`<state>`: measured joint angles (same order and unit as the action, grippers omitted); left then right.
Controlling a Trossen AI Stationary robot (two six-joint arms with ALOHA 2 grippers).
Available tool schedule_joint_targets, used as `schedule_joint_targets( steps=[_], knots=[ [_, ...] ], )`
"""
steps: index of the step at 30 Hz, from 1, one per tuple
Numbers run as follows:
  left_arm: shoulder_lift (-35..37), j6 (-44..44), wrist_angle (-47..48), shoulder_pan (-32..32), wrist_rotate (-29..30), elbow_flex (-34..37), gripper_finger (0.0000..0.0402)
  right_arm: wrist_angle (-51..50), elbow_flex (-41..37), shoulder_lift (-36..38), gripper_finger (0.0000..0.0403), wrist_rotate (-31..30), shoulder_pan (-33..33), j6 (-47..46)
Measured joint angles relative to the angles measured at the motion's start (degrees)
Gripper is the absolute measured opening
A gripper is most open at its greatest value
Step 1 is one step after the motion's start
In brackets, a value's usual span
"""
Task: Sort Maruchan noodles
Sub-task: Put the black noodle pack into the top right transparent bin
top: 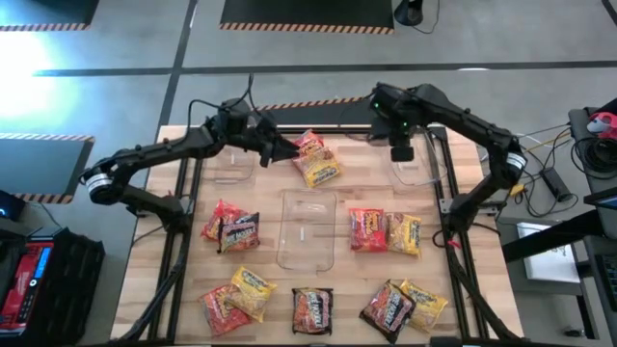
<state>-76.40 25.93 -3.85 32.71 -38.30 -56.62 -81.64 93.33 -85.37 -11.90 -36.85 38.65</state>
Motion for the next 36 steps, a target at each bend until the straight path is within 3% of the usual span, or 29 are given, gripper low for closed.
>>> schedule_joint_targets(
  steps=[9,14,23,26,29,36],
  knots=[
    [0.0,-1.0,-0.7,3.4,0.2,0.0,0.0190,0.1,-2.3,-1.6,0.0109,-0.1,-10.0,5.5],
    [0.0,1.5,-3.6,3.7,3.2,0.0,0.0190,0.4,-3.0,-5.0,0.0109,0.4,-13.2,9.8],
    [0.0,2.6,-7.9,3.7,5.1,0.0,0.0190,1.5,-3.2,-11.9,0.0109,0.5,-15.2,2.8],
    [0.0,2.6,-7.8,3.7,5.9,0.0,0.0190,2.6,-3.2,-13.3,0.0109,3.0,-15.2,1.8],
    [0.0,2.6,-7.8,3.7,6.1,0.0,0.0190,4.6,-3.2,-14.1,0.0109,7.4,-15.2,4.2],
    [0.0,3.1,-7.7,3.7,6.2,0.0,0.0190,10.3,-3.2,-15.7,0.0109,7.4,-15.6,11.5]
  ],
)
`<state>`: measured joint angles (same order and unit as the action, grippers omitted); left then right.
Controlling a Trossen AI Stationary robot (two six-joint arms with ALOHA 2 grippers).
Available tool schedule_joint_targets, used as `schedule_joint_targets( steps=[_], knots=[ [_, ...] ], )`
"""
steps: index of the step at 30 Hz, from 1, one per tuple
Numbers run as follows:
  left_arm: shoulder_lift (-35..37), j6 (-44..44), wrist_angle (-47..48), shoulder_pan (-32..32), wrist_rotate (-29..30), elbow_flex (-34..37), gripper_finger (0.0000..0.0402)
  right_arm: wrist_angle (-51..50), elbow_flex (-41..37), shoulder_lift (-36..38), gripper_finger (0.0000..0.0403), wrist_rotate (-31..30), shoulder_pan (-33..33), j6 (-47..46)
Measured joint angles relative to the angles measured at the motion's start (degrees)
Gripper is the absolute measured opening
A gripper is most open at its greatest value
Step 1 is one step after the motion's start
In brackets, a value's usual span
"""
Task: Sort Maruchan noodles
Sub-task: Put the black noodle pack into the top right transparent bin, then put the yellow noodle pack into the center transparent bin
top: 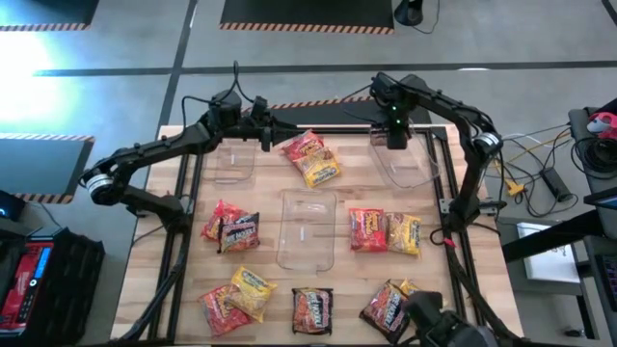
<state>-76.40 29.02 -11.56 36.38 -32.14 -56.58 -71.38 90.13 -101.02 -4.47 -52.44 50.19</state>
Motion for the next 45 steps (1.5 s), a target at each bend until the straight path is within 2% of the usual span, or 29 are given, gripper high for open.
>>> schedule_joint_targets(
  steps=[4,9,15,22,29,33,37,41,43,45],
  knots=[
    [0.0,0.1,0.0,0.0,0.1,0.0,0.0190,0.2,0.0,-1.1,0.0109,0.0,-0.6,6.4],
    [0.0,0.3,0.0,0.0,0.1,0.0,0.0190,0.7,0.0,-2.8,0.0110,0.0,-1.4,8.7],
    [0.0,1.1,0.0,0.0,0.1,0.0,0.0190,4.2,0.0,-4.1,0.0131,0.0,-1.5,1.7],
    [0.0,1.5,0.1,0.0,0.1,0.0,0.0190,4.4,0.0,-3.8,0.0169,-0.6,-1.5,1.4],
    [0.0,1.5,0.0,0.0,0.1,0.0,0.0190,4.2,0.9,-2.4,0.0188,-13.3,-1.4,0.6],
    [0.0,1.5,0.1,0.0,0.1,0.0,0.0190,4.4,2.3,-1.1,0.0189,-15.0,-1.4,0.1],
    [0.0,1.5,1.4,0.0,0.1,0.0,0.0190,4.4,4.2,0.1,0.0189,-15.0,-1.2,-5.1],
    [0.0,1.5,4.7,0.0,0.1,0.0,0.0190,3.8,6.9,1.8,0.0189,-13.5,-0.7,-16.1],
    [-0.1,1.5,6.7,0.0,0.1,0.0,0.0190,3.0,8.7,2.2,0.0189,-8.9,-0.4,-22.8],
    [-0.5,1.5,8.6,0.0,0.1,0.0,0.0190,3.1,10.2,2.5,0.0189,-1.0,-0.2,-30.1]
  ],
)
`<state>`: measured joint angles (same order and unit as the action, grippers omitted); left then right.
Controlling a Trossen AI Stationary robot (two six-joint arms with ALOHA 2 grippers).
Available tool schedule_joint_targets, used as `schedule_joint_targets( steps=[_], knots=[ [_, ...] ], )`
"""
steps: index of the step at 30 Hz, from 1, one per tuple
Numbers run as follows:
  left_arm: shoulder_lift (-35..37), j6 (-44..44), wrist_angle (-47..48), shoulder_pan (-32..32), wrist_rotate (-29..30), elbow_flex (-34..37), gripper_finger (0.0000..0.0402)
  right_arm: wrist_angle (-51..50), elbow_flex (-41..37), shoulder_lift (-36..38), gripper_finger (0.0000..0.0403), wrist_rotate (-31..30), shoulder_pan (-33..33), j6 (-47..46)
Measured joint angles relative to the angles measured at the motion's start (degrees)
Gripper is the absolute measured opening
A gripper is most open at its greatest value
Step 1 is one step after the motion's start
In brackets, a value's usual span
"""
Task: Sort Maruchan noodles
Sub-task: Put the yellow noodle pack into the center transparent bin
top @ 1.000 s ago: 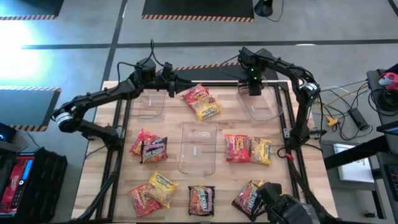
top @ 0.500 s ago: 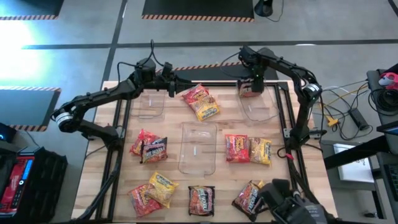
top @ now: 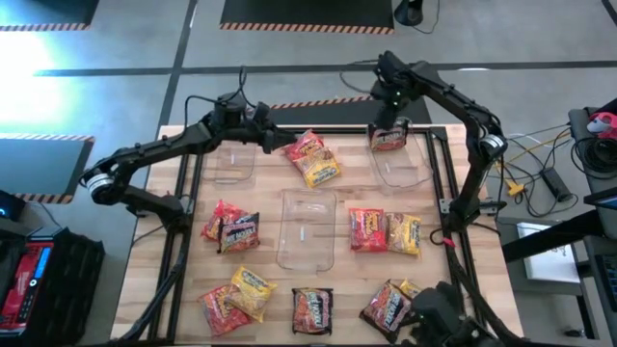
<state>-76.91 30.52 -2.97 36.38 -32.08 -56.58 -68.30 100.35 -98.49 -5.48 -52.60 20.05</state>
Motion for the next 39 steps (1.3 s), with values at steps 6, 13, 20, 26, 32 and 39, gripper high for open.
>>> schedule_joint_targets(
  steps=[6,13,20,26,32,39],
  knots=[
    [-4.1,0.9,5.0,0.0,-0.1,0.0,0.0190,3.9,0.3,0.3,0.0186,31.5,1.8,-20.0],
    [-10.8,2.6,7.5,0.0,-3.1,0.0,0.0190,6.1,0.1,0.2,0.0171,34.0,10.6,-28.1],
    [-14.2,0.4,7.4,0.2,-3.5,0.0,0.0190,8.5,-2.9,0.2,0.0159,33.3,18.2,-32.8],
    [-15.2,-1.2,7.3,0.5,-3.5,0.0,0.0190,16.1,-11.6,0.2,0.0147,29.5,22.3,-40.1],
    [-15.2,-2.9,7.3,2.2,-3.2,0.0,0.0190,29.1,-20.4,0.4,0.0138,29.3,23.9,-51.6],
    [-15.2,-5.6,7.3,4.8,-2.9,0.0,0.0190,42.9,-28.5,0.4,0.0136,22.8,25.9,-65.5]
  ],
)
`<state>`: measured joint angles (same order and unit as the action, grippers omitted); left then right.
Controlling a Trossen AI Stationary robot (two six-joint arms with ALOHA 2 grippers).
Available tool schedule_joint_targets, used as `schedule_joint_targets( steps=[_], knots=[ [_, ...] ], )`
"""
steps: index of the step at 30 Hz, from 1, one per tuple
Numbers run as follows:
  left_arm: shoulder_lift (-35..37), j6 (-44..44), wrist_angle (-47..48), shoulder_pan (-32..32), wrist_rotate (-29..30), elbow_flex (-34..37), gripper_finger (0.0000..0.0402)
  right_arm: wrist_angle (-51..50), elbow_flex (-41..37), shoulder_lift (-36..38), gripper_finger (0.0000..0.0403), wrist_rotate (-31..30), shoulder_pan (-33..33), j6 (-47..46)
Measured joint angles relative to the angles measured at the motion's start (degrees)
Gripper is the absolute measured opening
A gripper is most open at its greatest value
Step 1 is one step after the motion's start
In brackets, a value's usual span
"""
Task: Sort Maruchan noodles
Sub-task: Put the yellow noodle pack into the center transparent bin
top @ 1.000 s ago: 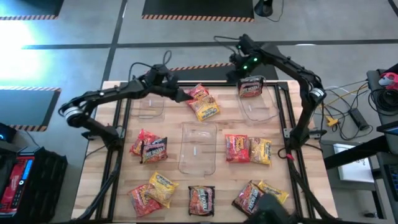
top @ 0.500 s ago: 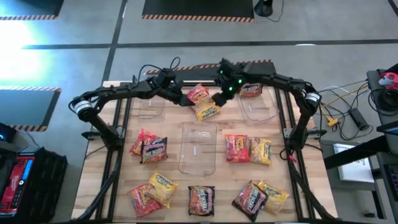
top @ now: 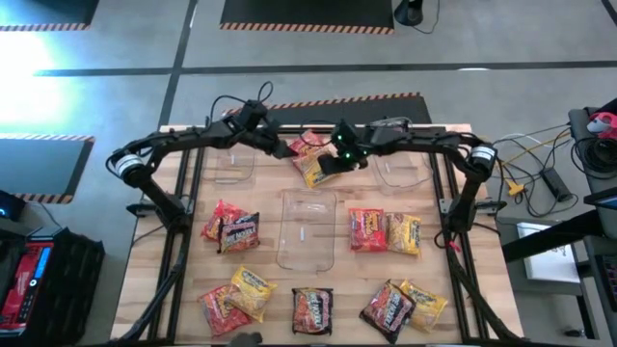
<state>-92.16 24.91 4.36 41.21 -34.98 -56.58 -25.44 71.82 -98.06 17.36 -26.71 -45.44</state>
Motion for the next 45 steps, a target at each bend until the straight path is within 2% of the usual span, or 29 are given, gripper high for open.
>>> schedule_joint_targets(
  steps=[9,18,22,28,45],
  knots=[
    [-3.6,-1.3,-0.1,1.1,0.0,-0.2,0.0190,4.7,-3.8,0.0,0.0136,-8.7,3.1,-8.0],
    [-9.7,-2.0,2.6,1.1,-0.1,-6.0,0.0190,5.0,-6.3,0.0,0.0136,-15.9,3.9,-10.2],
    [-11.6,-2.6,4.1,1.1,-0.1,-8.2,0.0190,5.9,-7.4,0.0,0.0136,-16.8,3.9,-10.2],
    [-14.0,-2.6,5.8,1.2,-0.1,-11.1,0.0190,12.8,-10.4,0.0,0.0136,-18.3,3.9,-11.9],
    [-19.7,-4.9,11.8,1.2,-0.9,-17.2,0.0190,12.9,-13.4,-0.1,0.0137,-21.5,3.9,-12.5]
  ],
)
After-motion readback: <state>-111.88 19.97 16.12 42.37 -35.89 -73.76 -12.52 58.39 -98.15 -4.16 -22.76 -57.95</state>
